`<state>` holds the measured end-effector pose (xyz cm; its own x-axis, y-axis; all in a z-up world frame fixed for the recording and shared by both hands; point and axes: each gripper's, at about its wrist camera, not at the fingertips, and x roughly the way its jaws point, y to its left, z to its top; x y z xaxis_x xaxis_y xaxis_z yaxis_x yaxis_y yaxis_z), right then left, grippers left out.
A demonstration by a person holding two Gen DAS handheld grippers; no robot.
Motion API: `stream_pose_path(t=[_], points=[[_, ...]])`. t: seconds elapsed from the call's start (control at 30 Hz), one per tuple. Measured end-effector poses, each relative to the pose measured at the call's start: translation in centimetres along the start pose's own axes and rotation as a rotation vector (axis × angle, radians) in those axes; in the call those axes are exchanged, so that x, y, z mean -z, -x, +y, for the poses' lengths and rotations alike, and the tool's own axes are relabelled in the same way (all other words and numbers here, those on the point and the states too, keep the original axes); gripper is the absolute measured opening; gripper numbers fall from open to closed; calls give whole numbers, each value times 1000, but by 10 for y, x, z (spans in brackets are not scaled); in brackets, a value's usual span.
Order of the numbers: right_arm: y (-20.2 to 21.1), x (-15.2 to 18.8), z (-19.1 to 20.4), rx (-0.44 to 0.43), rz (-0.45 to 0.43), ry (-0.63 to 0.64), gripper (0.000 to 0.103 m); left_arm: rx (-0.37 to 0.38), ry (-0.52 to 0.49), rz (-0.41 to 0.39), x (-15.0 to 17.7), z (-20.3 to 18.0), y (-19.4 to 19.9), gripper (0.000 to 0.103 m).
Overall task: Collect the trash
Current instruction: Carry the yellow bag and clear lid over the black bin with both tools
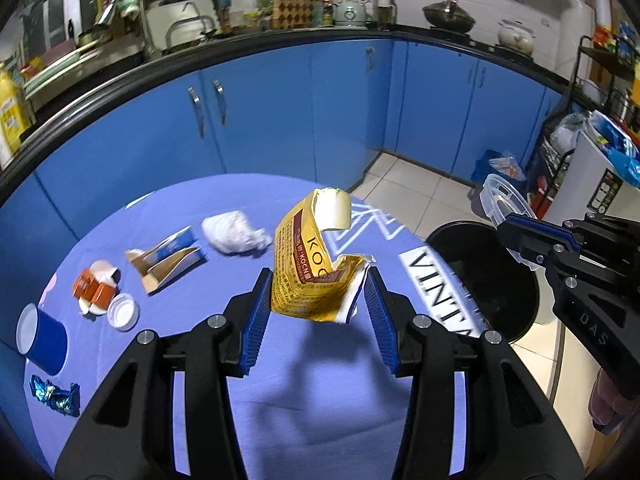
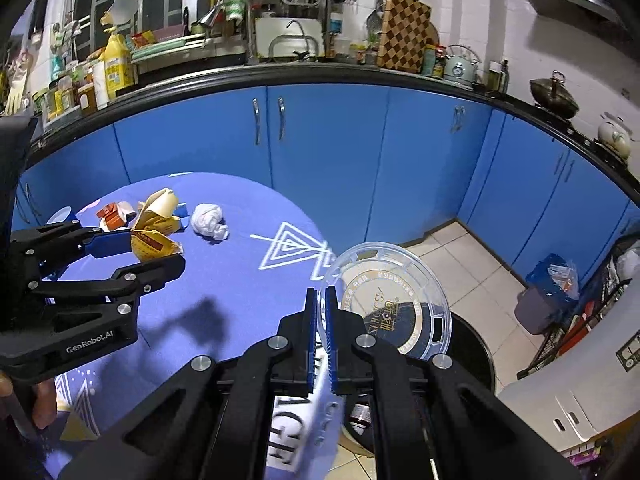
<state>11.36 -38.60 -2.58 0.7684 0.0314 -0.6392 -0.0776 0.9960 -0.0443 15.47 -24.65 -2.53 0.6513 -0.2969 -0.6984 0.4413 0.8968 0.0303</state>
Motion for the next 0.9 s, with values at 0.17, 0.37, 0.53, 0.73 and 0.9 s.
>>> stream_pose_path(t=[0.17,0.37,0.53,0.73,0.9], points=[[11,6,-19,14,-17,-20,5,16,-42,-6,-9,-26,-2,48],[18,15,-39,25,-29,-39,5,34,-94,-15,-21,-58,-6,48],[23,20,-55,36,-39,-63,5,51,-135,-22,-29,-81,-10,48],[26,26,-72,52,-46,-87,5,69,-173,-25,-36,-106,-15,48],[26,29,-83,61,-46,-107,5,87,-202,-27,-42,-124,-19,48]])
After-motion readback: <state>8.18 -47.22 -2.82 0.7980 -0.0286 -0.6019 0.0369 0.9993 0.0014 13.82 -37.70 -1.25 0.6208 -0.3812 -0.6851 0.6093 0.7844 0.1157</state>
